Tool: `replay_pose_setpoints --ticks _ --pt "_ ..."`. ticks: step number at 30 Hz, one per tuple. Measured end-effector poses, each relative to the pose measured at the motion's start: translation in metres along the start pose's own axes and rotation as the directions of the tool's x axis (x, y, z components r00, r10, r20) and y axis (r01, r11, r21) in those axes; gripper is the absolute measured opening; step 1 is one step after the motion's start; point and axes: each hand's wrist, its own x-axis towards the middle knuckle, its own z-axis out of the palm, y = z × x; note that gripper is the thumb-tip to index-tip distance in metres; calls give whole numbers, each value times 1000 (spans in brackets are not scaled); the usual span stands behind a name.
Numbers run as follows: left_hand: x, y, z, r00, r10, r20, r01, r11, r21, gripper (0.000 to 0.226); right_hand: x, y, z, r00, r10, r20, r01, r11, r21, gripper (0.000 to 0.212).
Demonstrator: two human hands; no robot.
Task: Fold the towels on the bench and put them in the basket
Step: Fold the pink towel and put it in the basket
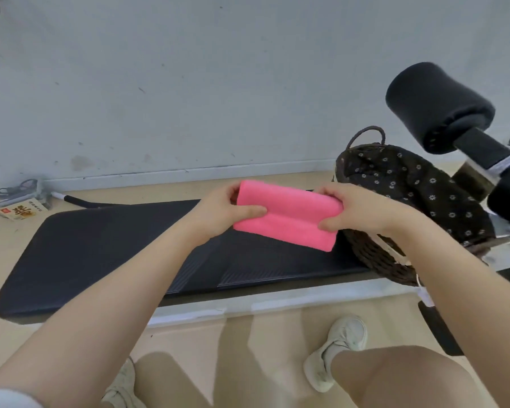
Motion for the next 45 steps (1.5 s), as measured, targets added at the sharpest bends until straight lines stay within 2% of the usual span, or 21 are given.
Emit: replay_pose_setpoints --ticks 3,7,11,13,16,18,21,24,26,28,31,33,35,36,37,38,40,41,42,44,45 --pt "20 14 29 1000 5 0 -5 996 -85 22 -9 23 -28 992 13 -123 19 966 256 41" --pt "53 31 67 998 -29 58 35 993 -116 18 -15 64 -55 960 143 -242 61 733 678 46" --pt "89 44 101 991 -67 116 76 994 -74 34 -7 105 -80 896 299 -330 118 556 823 38" --pt "109 53 114 992 -47 117 51 998 -30 34 7 125 -94 846 400 -352 91 542 835 32" --pt "141 62 132 1000 -20 -6 21 987 162 43 31 145 -109 769 543 -337 -41 568 822 26" --pt "163 59 141 997 50 -66 -13 884 468 46 46 153 -111 729 579 -365 -165 666 727 9" --pt "188 51 151 998 15 67 -63 609 791 39 67 170 -110 730 510 -455 -374 855 359 10" --pt "208 44 163 994 -23 111 -91 418 904 36 83 181 -113 759 485 -434 -449 873 189 13" --pt "215 42 173 992 -50 118 -98 292 951 35 91 183 -110 769 479 -423 -434 877 204 13" --pt "219 39 180 990 -8 137 -134 185 974 31 95 182 -106 782 463 -417 -407 886 222 22" --pt "220 39 186 969 113 219 -234 137 963 28 97 186 -101 769 459 -445 -403 888 220 29" --pt "220 36 190 939 56 340 -344 79 936 29 95 186 -99 759 473 -448 -458 876 150 28" --pt "219 36 191 915 -68 397 -395 39 918 27 90 187 -98 772 448 -451 -546 830 -111 25" --pt "218 38 189 906 -124 405 -403 42 914 27 87 185 -97 793 373 -482 -551 776 -306 23" --pt "218 41 187 895 -174 411 -409 48 911 32 86 183 -96 830 198 -522 -484 722 -494 21" --pt "216 45 186 882 -222 417 -417 46 908 40 87 182 -95 866 -48 -497 -342 667 -661 19" --pt "211 49 185 856 -304 418 -428 34 903 56 89 173 -92 875 -400 -273 -13 543 -840 20" --pt "209 48 185 848 -334 411 -426 32 904 62 90 171 -89 906 -401 -136 107 527 -843 27" --pt "208 46 186 841 -360 403 -422 29 906 67 89 171 -84 951 -306 -54 137 569 -811 41" --pt "206 42 187 833 -396 386 -416 11 909 71 82 179 -77 998 18 58 28 710 -704 72" --pt "207 41 188 834 -404 377 -411 2 912 72 78 184 -77 991 94 95 -5 738 -675 81"
